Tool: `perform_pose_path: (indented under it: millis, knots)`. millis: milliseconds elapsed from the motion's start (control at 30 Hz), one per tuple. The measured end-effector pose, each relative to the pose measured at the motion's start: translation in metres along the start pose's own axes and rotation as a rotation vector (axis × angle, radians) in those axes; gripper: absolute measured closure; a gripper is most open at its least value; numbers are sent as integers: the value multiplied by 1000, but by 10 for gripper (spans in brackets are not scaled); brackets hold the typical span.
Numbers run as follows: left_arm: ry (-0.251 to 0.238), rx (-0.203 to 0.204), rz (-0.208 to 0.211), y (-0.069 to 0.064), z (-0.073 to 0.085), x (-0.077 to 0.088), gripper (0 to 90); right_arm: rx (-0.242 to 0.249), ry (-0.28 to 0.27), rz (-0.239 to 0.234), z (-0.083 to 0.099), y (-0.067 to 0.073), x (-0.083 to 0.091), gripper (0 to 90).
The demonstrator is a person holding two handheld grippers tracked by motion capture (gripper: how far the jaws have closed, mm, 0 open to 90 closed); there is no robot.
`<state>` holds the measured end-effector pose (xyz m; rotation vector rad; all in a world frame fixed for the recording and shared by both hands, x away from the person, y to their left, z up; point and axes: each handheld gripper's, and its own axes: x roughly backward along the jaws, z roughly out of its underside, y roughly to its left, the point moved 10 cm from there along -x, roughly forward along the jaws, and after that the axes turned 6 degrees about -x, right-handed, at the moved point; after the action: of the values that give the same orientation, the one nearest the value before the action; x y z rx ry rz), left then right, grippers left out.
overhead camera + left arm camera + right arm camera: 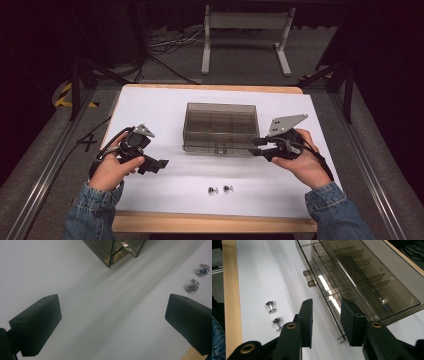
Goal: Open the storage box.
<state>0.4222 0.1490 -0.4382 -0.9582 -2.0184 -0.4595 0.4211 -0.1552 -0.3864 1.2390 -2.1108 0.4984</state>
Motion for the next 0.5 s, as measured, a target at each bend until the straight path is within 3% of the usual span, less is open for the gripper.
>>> perform_pose_path:
  millis: [233, 500]
  knots:
    - [-1, 3, 0, 1, 1, 0, 15, -39, 28, -15, -5, -12, -1, 622]
    - [-4, 9, -5, 2, 1, 1, 15, -61, 68, -45, -8, -17, -7, 611]
